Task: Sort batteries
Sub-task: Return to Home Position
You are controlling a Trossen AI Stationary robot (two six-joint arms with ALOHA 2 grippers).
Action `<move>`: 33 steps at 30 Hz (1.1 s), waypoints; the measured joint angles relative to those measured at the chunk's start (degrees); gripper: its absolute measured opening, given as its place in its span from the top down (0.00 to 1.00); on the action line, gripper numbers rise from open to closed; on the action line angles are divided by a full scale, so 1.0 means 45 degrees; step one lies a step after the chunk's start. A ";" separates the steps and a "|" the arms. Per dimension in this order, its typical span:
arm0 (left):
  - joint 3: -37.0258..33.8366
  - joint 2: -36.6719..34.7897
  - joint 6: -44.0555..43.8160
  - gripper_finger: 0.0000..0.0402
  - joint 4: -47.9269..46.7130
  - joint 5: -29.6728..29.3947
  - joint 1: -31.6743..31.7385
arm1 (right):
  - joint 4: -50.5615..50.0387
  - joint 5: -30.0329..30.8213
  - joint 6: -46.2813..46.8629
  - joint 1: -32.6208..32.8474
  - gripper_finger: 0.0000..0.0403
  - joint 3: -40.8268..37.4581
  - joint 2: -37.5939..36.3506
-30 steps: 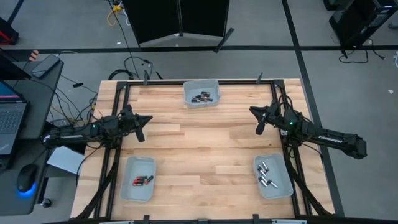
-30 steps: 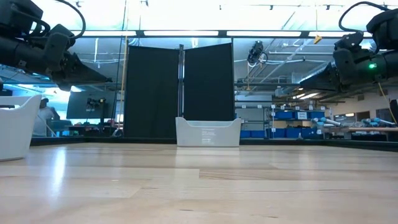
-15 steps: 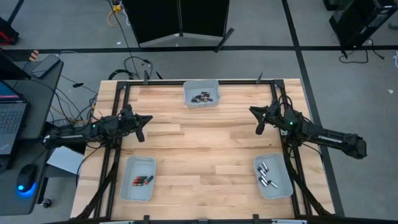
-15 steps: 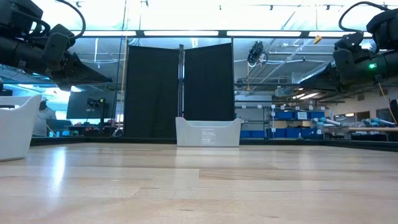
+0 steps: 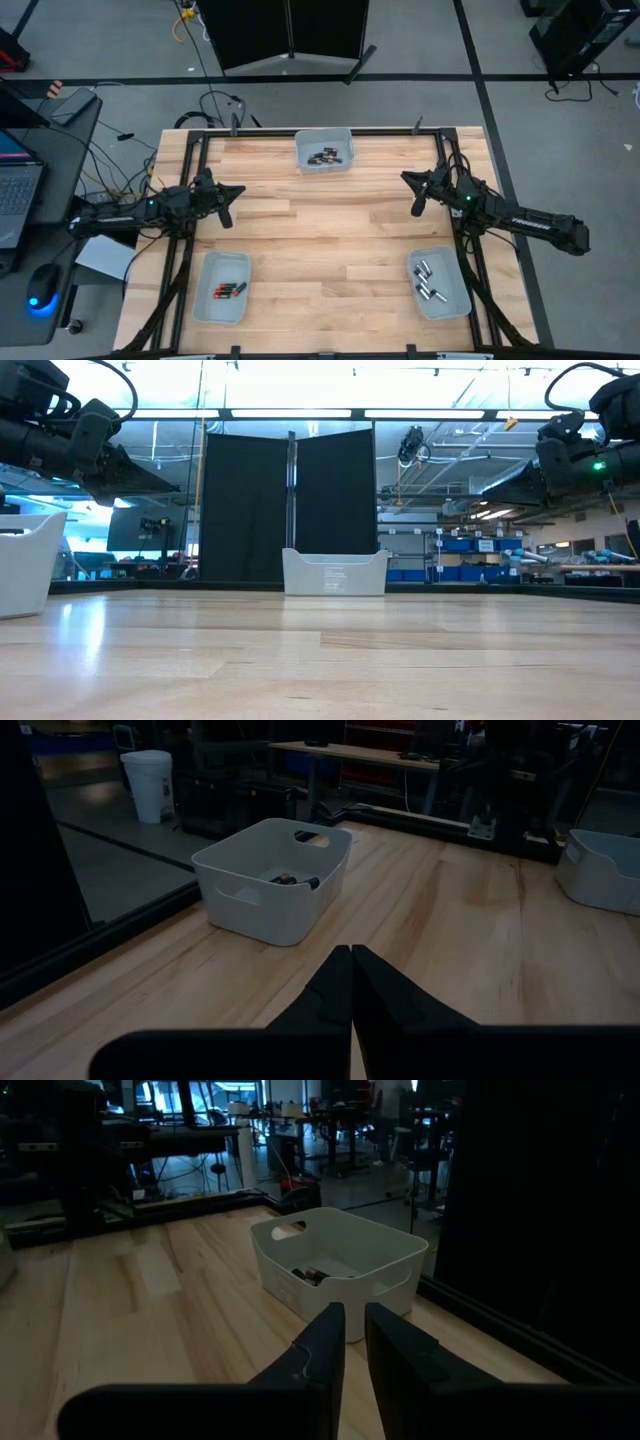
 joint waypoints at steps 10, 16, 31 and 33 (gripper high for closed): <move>0.0000 0.0000 0.0001 0.98 -0.0001 0.0000 0.0000 | 0.0000 0.0000 0.0000 0.0000 0.86 0.0000 0.0000; 0.0000 0.0000 0.0005 0.98 -0.0001 0.0000 0.0000 | 0.0000 0.0000 0.0000 0.0000 0.87 0.0000 0.0000; 0.0000 0.0000 0.0005 0.98 0.0000 0.0000 0.0000 | 0.0000 -0.0005 0.0000 0.0000 0.87 0.0000 -0.0001; 0.0000 0.0000 0.0005 0.98 0.0000 0.0000 0.0000 | 0.0000 -0.0005 0.0000 0.0000 0.86 0.0000 -0.0002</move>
